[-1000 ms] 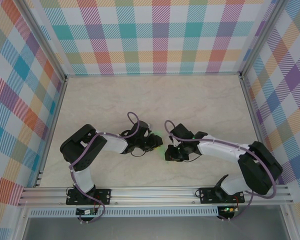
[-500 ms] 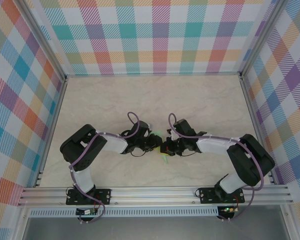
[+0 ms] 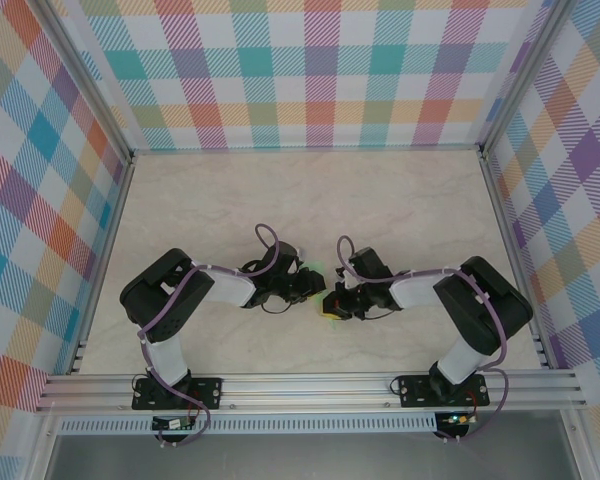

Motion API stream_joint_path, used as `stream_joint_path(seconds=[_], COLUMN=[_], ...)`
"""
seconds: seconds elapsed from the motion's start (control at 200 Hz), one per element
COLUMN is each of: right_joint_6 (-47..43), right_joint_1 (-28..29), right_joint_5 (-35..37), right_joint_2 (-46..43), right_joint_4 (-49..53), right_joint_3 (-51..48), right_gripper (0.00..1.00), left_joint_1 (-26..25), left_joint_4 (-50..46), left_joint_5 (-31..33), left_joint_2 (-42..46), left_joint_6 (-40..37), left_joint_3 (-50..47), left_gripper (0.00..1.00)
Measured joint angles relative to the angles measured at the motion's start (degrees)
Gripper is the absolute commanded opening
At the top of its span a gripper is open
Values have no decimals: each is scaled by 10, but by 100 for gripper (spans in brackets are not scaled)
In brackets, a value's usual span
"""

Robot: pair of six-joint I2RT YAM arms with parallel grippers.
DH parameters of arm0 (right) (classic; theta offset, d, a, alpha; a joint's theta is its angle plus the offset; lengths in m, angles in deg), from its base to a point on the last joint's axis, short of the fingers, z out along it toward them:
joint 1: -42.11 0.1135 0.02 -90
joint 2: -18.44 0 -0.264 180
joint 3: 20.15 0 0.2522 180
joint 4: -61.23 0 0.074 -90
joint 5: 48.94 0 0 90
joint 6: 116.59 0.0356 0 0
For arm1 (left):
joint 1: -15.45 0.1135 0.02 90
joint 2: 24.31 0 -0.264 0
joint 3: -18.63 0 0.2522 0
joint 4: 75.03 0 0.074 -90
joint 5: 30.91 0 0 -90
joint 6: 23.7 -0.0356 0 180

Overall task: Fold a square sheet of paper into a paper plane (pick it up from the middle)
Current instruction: Fold the wing for the fifth time at the center of the table.

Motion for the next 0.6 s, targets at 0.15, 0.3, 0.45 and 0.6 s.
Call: stream_joint_path(seconds=[0.15, 0.3, 0.45, 0.6], right_joint_6=[-2, -13, -25, -37], right_joint_1=[0, 0, 0, 0], right_joint_5=[0, -1, -2, 2], right_joint_2=[-26, -56, -60, -67], right_joint_4=[4, 37, 53, 67], right_joint_3=[-22, -35, -44, -44], right_gripper=[6, 7, 8, 8], left_joint_1=[0, 0, 0, 0], left_joint_4=[-1, -1, -1, -1], left_joint_5=[0, 0, 0, 0], left_joint_2=[0, 0, 0, 0], left_joint_6=[0, 0, 0, 0], left_joint_3=[0, 0, 0, 0], left_gripper=[24, 23, 23, 23])
